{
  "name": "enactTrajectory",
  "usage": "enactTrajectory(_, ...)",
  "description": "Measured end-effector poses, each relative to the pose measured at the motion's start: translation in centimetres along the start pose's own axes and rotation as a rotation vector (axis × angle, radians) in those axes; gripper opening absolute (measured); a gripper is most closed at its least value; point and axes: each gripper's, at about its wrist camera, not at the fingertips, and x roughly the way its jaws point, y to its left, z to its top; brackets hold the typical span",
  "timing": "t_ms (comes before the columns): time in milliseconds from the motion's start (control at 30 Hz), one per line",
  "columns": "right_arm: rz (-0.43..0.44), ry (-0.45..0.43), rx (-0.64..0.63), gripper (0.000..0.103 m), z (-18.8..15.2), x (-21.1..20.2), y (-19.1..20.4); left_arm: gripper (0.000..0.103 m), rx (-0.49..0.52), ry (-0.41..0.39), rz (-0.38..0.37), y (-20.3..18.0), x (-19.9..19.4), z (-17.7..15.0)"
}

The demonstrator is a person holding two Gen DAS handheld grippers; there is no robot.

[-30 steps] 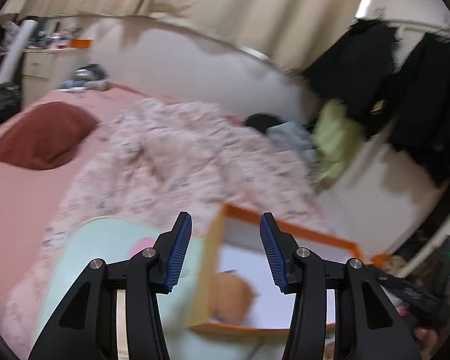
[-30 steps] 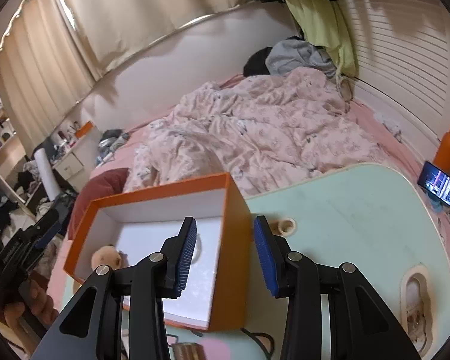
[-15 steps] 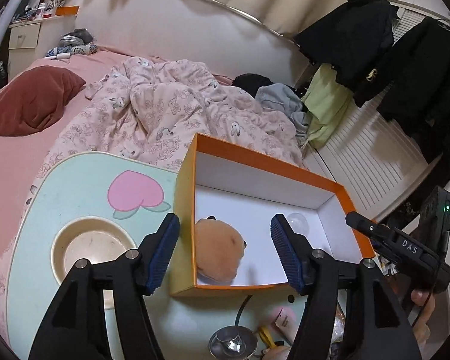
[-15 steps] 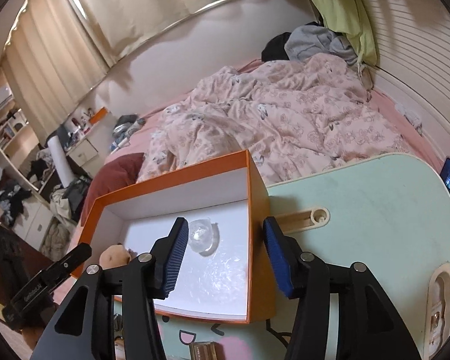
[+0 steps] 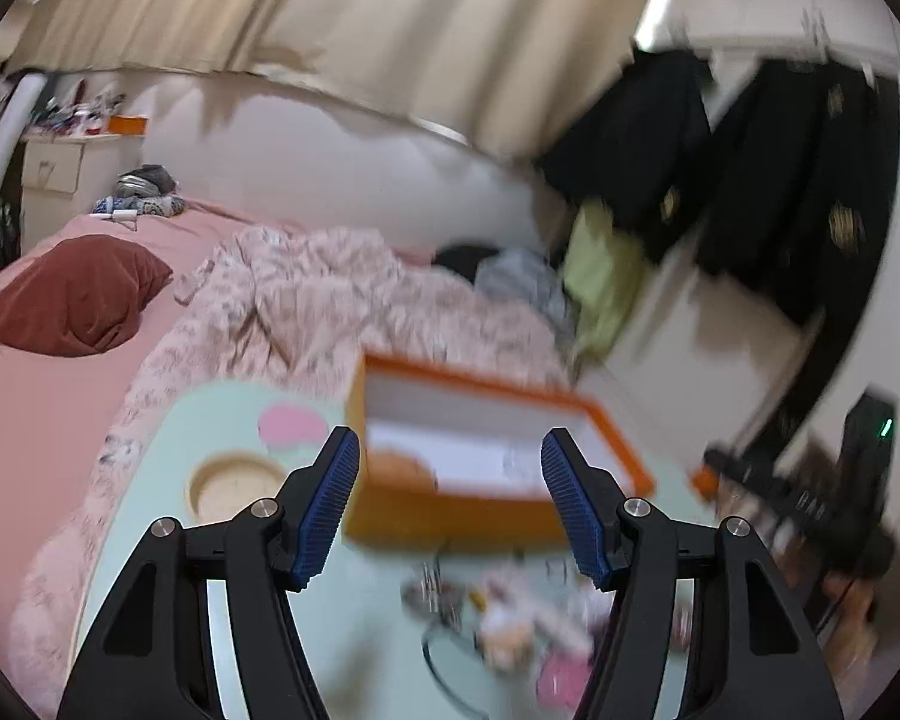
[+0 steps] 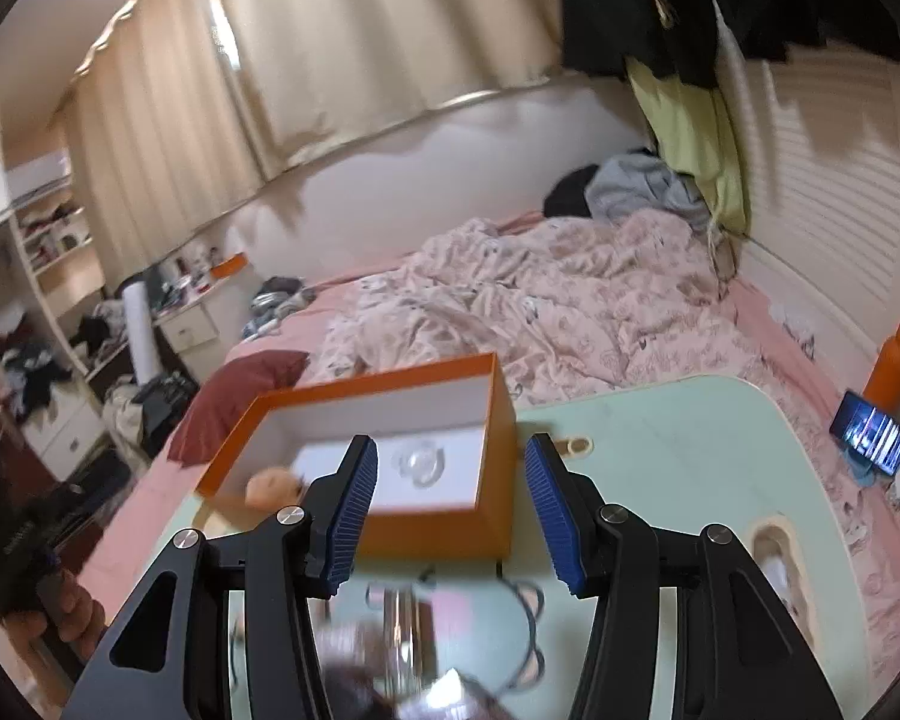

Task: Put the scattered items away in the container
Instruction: 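Grasp the white figurine with the left tool while the right tool grasps the brown printed box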

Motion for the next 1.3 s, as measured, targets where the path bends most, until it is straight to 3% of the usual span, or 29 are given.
enactTrajectory(100,-0.011,0.005,-0.044,0.054,-1.8,-1.7,0.1,0.062,0.05,0.09,-0.022,-2.1,0.3,-2.4)
enactTrajectory(233,-0.101,0.105,-0.179,0.055,-4.7,-2.1,0.5,0.061,0.107,0.166,-0.002,-4.5,0.8,-5.0)
enactTrajectory(300,-0.087,0.146,-0.207,0.055,-6.0,-1.9,0.3,0.057,0.113,0.176,-0.007,-5.1,1.0,-5.9)
enactTrajectory(500,-0.04,0.227,-0.255,0.055,-8.2,-0.9,0.1,0.057,0.129,0.205,0.068,-6.0,3.0,-6.6)
enactTrajectory(800,-0.066,0.32,-0.287,0.055,-9.7,1.5,0.8,0.057,0.135,0.352,0.112,-5.3,6.5,-7.2)
enactTrajectory(833,-0.071,0.332,-0.285,0.055,-9.8,1.7,0.7,0.053,0.131,0.37,0.113,-5.3,6.8,-7.3)
enactTrajectory(933,-0.101,0.337,-0.294,0.053,-9.7,2.2,0.7,0.034,0.145,0.372,0.136,-5.2,7.1,-7.4)
enactTrajectory(1000,-0.1,0.325,-0.3,0.04,-9.8,2.1,0.8,0.034,0.144,0.368,0.131,-5.2,7.0,-7.5)
enactTrajectory(1300,-0.06,0.241,-0.218,0.039,-8.7,0.5,-0.1,0.034,0.111,0.296,0.078,-4.8,4.7,-7.0)
